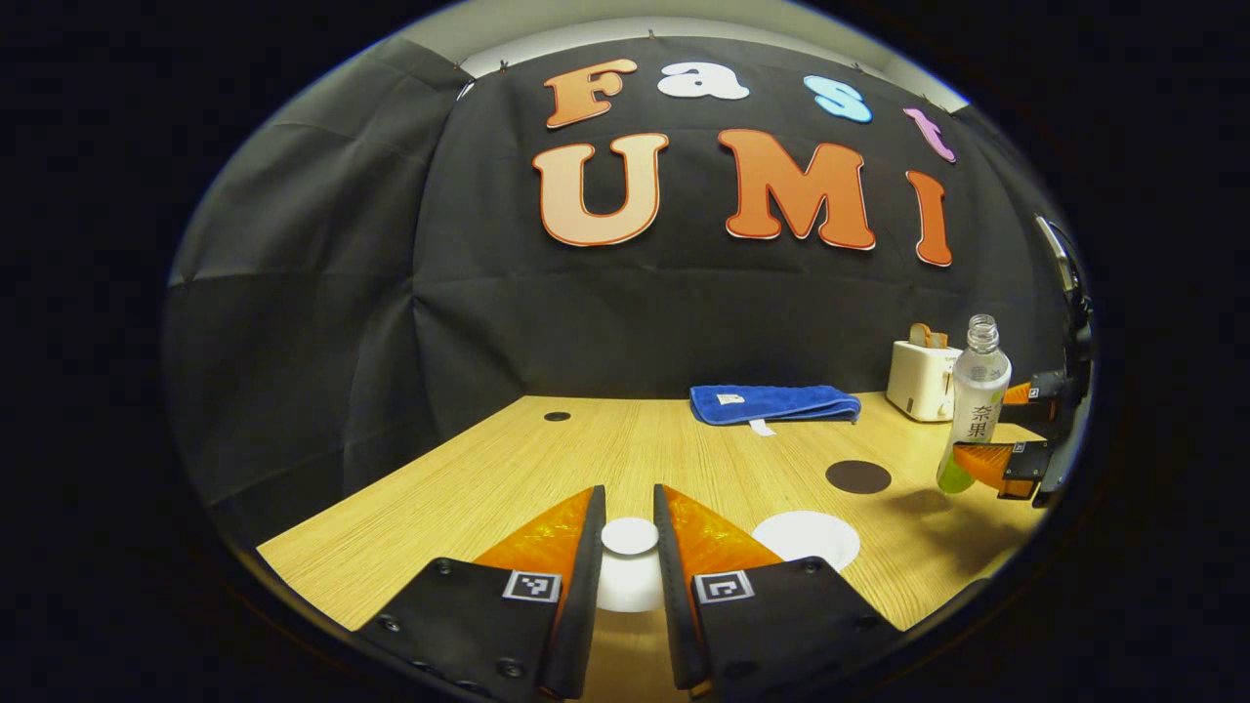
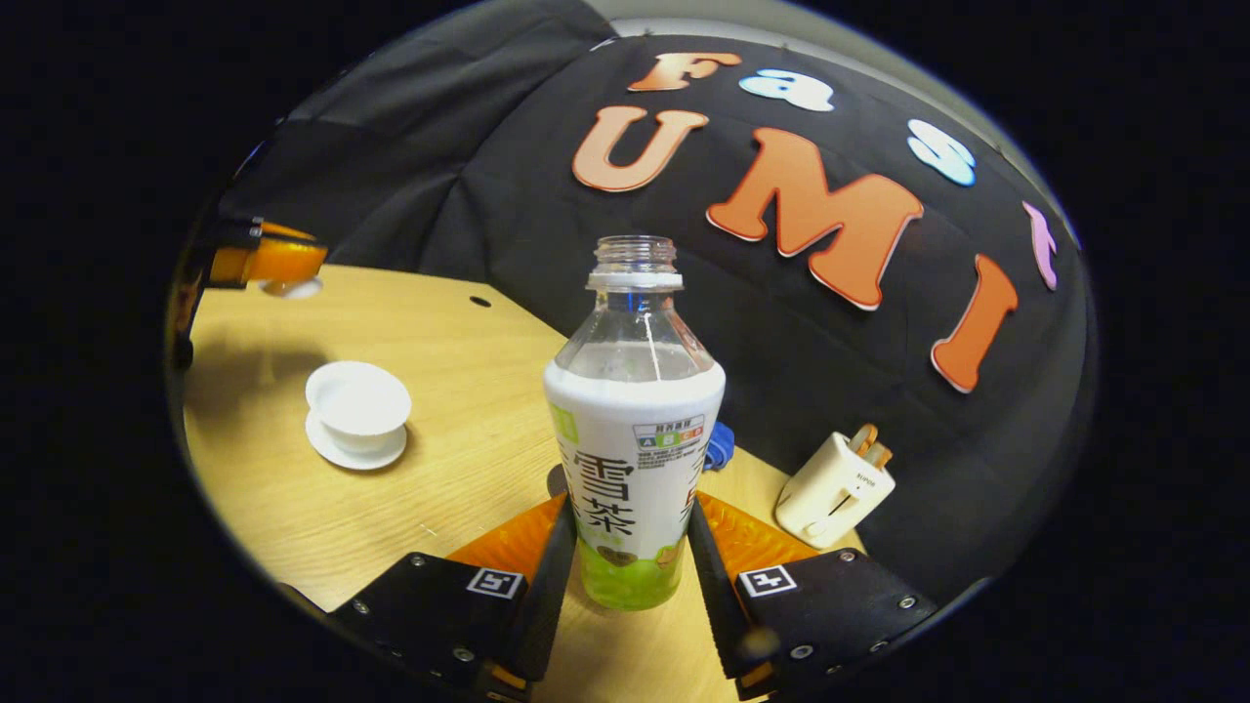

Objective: Open the teacup lid with one hand, grasp the water bottle and pour water into the teacup with the other hand; after pouring, place the water bottle on the coaster and then close the teacup lid.

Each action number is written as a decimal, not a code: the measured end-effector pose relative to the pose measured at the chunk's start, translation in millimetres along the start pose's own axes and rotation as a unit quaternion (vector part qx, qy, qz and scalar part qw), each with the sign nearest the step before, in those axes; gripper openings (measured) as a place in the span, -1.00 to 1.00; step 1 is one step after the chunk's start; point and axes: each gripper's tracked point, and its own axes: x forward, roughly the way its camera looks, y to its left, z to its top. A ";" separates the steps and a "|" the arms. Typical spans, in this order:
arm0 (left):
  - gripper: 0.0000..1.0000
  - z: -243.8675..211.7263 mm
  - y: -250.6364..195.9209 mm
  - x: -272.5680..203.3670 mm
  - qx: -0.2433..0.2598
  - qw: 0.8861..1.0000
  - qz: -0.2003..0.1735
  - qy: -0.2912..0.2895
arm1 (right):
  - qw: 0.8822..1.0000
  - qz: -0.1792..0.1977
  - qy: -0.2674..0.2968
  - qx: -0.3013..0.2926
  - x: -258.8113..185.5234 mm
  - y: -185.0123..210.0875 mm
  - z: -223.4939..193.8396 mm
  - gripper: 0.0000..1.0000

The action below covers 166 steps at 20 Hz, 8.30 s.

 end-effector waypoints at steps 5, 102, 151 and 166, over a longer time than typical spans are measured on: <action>-0.31 -3.3 6.4 -3.3 0.002 1.000 0.004 -0.001 | 0.990 -0.031 0.005 -0.140 13.2 -0.4 6.8 0.31; -0.29 -18.3 21.2 -31.9 -0.039 0.999 0.003 -0.006 | 0.761 -0.081 -0.198 -0.612 57.1 71.2 95.2 0.31; -0.28 -14.5 -5.5 -17.6 -0.028 1.000 0.012 0.004 | 0.957 0.081 0.026 0.278 136.6 9.1 -6.6 0.31; -0.29 13.8 -83.9 -0.8 -0.049 0.996 -0.071 -0.035 | 0.958 0.078 0.007 0.276 80.6 2.6 -9.7 0.96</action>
